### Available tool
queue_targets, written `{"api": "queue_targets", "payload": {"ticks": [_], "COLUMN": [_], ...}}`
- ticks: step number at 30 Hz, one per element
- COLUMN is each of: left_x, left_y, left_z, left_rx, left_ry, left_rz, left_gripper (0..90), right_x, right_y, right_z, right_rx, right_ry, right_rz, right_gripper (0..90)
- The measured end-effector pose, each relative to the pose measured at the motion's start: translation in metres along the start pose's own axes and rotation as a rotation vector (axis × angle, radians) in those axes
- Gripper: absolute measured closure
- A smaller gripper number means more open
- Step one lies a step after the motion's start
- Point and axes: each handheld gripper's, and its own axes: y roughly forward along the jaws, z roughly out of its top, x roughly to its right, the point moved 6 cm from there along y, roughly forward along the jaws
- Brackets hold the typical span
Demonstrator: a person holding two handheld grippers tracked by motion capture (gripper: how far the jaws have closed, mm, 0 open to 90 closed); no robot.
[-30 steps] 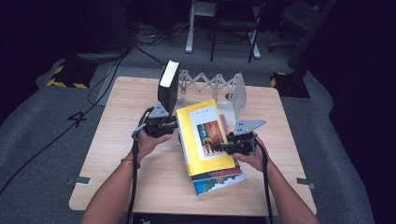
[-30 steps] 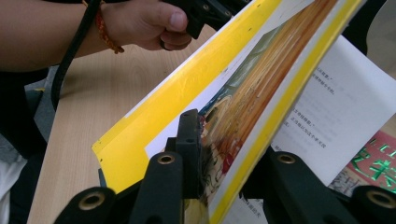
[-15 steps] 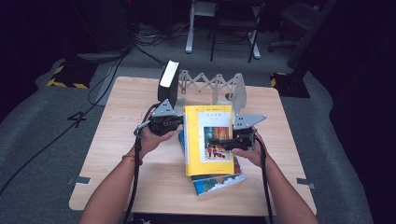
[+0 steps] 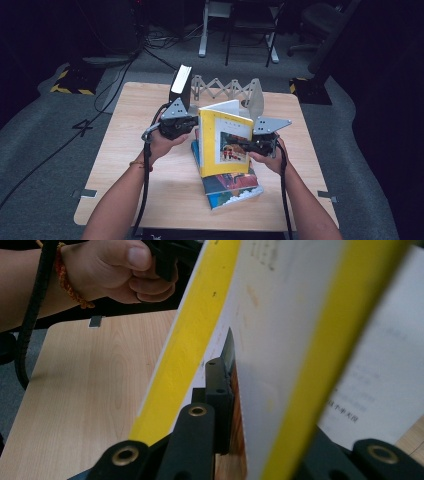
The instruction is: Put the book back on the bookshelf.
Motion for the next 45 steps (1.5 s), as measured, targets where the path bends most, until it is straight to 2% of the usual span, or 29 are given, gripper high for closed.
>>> {"api": "queue_targets", "payload": {"ticks": [3, 10, 14, 17, 20, 22, 25, 28, 29, 30, 34, 45], "left_x": [0.004, 0.015, 0.023, 0.027, 0.031, 0.033, 0.038, 0.042, 0.042, 0.046, 0.050, 0.060], "left_y": [-0.003, -0.009, -0.012, -0.012, -0.012, -0.013, -0.014, -0.013, -0.013, -0.012, -0.010, -0.007], "left_z": [0.002, 0.001, 0.001, -0.001, -0.005, -0.010, -0.020, -0.033, -0.033, -0.043, -0.057, -0.091], "left_rx": [0.000, 0.025, 0.033, 0.017, 0.013, 0.020, 0.008, -0.026, -0.026, -0.042, -0.068, -0.127], "left_ry": [0.011, -0.003, 0.001, 0.009, -0.009, -0.031, -0.033, -0.040, -0.040, -0.045, -0.046, -0.082], "left_rz": [0.009, 0.010, 0.004, 0.006, 0.022, 0.018, 0.014, 0.006, 0.006, -0.007, 0.008, -0.045], "left_gripper": [89.6, 87.6, 83.5, 79.5, 72.3, 69.3, 65.4, 61.3, 59.2, 58.2, 55.9, 52.9], "right_x": [0.000, -0.012, -0.018, -0.020, -0.021, -0.023, -0.025, -0.027, -0.028, -0.029, -0.031, -0.033], "right_y": [-0.001, -0.006, -0.012, -0.015, -0.018, -0.019, -0.020, -0.022, -0.023, -0.023, -0.024, -0.025], "right_z": [0.001, -0.002, -0.006, -0.009, -0.011, -0.012, -0.013, -0.015, -0.015, -0.016, -0.016, -0.017], "right_rx": [0.013, 0.036, 0.052, 0.059, 0.070, 0.074, 0.088, 0.094, 0.093, 0.093, 0.089, 0.093], "right_ry": [-0.014, -0.066, -0.076, -0.074, -0.068, -0.063, -0.058, -0.057, -0.059, -0.059, -0.066, -0.073], "right_rz": [-0.015, -0.024, -0.014, -0.010, -0.001, 0.005, 0.008, 0.010, 0.007, 0.008, 0.000, -0.008], "right_gripper": [86.2, 86.4, 86.5, 86.5, 86.5, 86.5, 86.4, 86.5, 86.5, 86.5, 86.5, 86.4]}}
